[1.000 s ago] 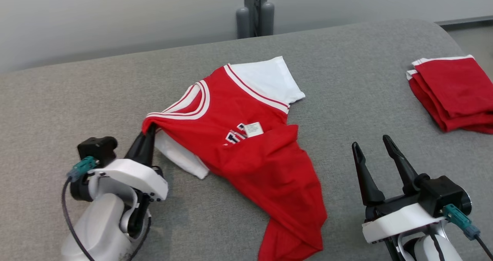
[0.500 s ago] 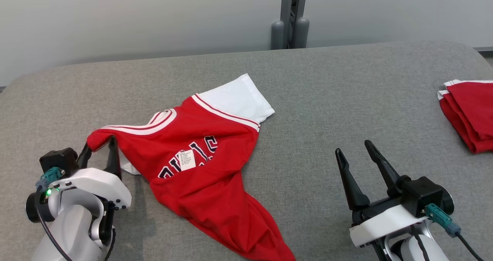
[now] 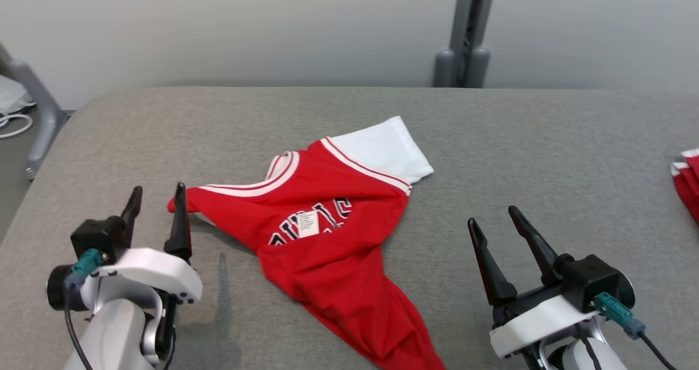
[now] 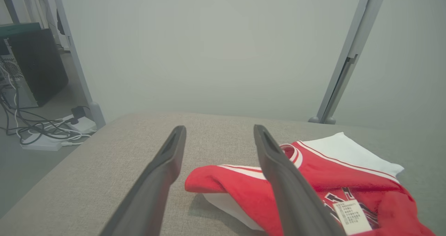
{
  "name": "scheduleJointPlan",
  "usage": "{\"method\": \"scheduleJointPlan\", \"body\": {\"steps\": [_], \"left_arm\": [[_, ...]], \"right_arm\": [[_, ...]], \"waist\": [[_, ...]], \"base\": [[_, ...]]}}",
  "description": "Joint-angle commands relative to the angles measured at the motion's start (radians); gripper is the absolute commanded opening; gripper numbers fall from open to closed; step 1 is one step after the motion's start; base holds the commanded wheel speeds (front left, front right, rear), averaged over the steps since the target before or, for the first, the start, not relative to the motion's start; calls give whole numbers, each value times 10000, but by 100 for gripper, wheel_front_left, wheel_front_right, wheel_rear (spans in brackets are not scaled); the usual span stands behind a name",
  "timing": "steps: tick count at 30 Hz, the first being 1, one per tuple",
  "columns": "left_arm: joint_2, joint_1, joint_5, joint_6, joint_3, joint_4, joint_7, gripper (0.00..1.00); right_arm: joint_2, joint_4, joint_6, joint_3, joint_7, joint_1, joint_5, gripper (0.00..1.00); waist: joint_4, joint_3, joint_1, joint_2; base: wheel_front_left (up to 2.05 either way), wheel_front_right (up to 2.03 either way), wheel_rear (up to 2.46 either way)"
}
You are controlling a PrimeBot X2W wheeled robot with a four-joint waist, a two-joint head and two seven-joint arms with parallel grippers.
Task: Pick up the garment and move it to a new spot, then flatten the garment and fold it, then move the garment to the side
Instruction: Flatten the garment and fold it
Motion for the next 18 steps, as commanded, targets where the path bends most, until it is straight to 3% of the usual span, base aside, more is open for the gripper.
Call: {"method": "scheduleJointPlan", "body": {"steps": [1, 9, 18], "left_arm": [[-45, 263, 194, -104, 45, -278, -41, 100], [-677, 1734, 847, -470, 141, -1546, -30, 100], [-1386, 2655, 1354, -780, 347, -2011, -31, 100]], "right_arm": [[-69, 48, -8, 69, 71, 106, 67, 100], [-151, 253, -8, 423, 239, 138, 229, 100], [-443, 645, -8, 859, 636, -305, 330, 100]], "waist": [[409, -105, 0, 0], [1368, -231, 0, 0], [2190, -268, 0, 0]], "base": [[0, 0, 0], [0, 0, 0], [0, 0, 0]]}}
